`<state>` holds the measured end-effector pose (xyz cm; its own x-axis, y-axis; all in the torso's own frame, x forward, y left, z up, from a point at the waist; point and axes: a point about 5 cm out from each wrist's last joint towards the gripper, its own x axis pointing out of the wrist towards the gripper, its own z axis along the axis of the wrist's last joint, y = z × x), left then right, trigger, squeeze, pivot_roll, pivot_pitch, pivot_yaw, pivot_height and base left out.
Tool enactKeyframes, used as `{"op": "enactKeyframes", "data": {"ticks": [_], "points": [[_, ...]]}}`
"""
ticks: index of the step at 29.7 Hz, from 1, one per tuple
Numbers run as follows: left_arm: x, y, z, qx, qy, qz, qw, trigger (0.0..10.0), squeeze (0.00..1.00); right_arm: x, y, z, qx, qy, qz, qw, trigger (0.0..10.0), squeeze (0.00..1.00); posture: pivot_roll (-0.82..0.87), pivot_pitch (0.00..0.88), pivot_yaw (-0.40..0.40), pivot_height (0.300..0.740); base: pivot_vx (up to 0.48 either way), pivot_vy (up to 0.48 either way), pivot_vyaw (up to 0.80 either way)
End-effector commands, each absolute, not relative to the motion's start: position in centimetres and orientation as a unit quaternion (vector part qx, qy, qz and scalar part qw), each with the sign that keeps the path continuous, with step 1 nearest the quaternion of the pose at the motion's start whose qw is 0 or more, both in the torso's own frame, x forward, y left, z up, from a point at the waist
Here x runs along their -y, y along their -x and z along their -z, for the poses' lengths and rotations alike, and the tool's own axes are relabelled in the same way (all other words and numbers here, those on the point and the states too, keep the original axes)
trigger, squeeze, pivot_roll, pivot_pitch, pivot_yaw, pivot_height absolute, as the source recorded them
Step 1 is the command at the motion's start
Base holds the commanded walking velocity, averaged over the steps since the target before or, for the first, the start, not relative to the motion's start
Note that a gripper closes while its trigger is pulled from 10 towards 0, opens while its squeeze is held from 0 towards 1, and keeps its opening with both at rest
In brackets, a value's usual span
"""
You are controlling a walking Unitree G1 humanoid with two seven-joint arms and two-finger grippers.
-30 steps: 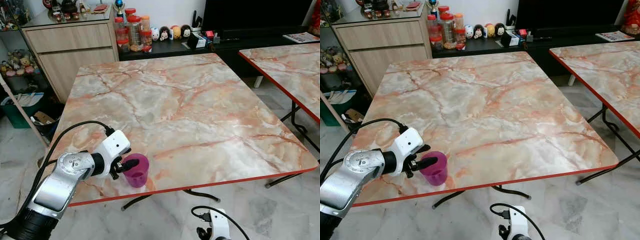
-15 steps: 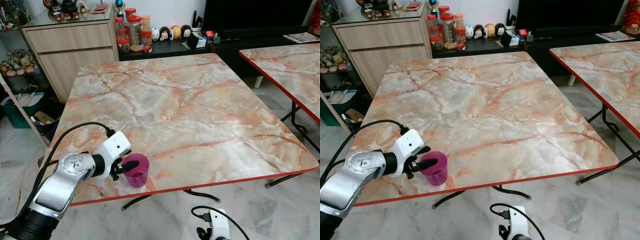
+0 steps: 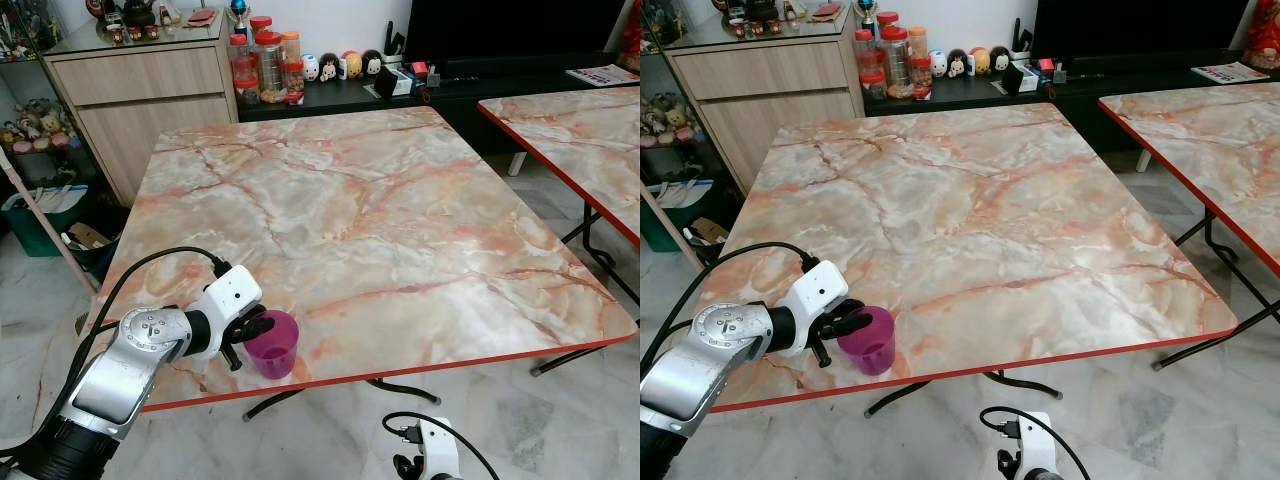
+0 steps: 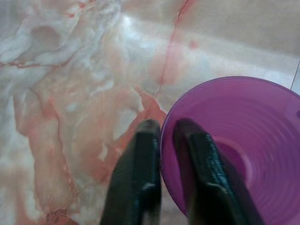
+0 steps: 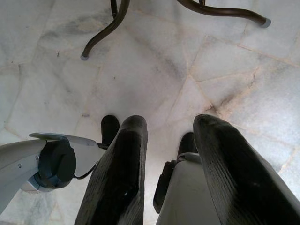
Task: Setting the table
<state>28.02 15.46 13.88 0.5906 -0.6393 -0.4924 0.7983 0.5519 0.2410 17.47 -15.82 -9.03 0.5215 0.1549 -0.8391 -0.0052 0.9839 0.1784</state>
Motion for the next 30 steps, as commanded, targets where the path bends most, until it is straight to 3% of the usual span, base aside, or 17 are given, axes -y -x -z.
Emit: {"op": "enactKeyframes", "data": {"ticks": [1,10,11,14,15,16,19,24,25,30], "points": [[-15.6,-28.2,-14.2,-0.169,-0.233,0.412,0.865,0.0,0.00,15.8,-17.5,9.0,-0.487,-0.079,-0.044,0.869,10.0,0.00,0.07,0.000,0.022,0.740,0.000,0.000,0.00],[-15.7,-28.5,-14.6,-0.148,-0.205,0.395,0.883,0.0,0.00,15.8,-17.5,9.0,-0.487,-0.079,-0.044,0.869,10.0,0.00,0.07,0.000,0.021,0.740,0.000,0.000,0.00],[-16.4,-29.8,-15.2,-0.116,-0.162,0.338,0.920,0.0,0.00,15.8,-17.6,9.0,-0.487,-0.079,-0.045,0.869,10.0,0.00,0.07,0.000,0.020,0.740,0.000,0.000,0.00],[-18.4,-31.7,-15.4,-0.091,-0.098,0.217,0.967,0.0,0.00,15.7,-17.6,9.0,-0.486,-0.078,-0.046,0.869,10.0,0.00,0.07,0.000,0.022,0.740,0.000,0.000,0.00],[-19.0,-32.0,-15.5,-0.074,-0.080,0.185,0.977,4.6,0.00,15.7,-17.6,9.0,-0.486,-0.078,-0.046,0.869,10.0,0.00,0.07,0.000,0.021,0.740,0.000,0.000,0.00],[-20.1,-32.4,-15.6,-0.050,-0.034,0.131,0.990,10.0,0.00,15.7,-17.6,9.0,-0.486,-0.077,-0.047,0.869,10.0,0.00,0.07,0.000,0.022,0.740,0.000,0.000,0.00],[-22.8,-32.4,-14.8,-0.030,0.054,0.023,0.998,10.0,0.00,15.7,-17.6,9.0,-0.485,-0.076,-0.048,0.870,10.0,0.00,0.06,0.000,0.023,0.740,0.000,0.000,0.00],[-26.5,-31.3,-13.5,-0.007,0.110,-0.126,0.986,10.0,0.00,15.8,-17.5,9.0,-0.485,-0.075,-0.048,0.870,10.0,0.00,0.07,0.000,0.019,0.740,0.000,0.000,0.00],[-29.0,-30.1,-12.8,-0.004,0.101,-0.209,0.973,10.0,0.00,15.9,-17.5,9.0,-0.485,-0.073,-0.049,0.870,10.0,0.00,0.07,0.000,0.017,0.740,0.000,0.000,0.00],[-34.9,-25.5,-10.9,0.001,0.034,-0.385,0.922,10.0,0.00,15.8,-17.4,9.1,-0.487,-0.068,-0.055,0.869,10.0,0.00,0.08,0.000,0.016,0.740,0.000,0.000,0.00]]}}
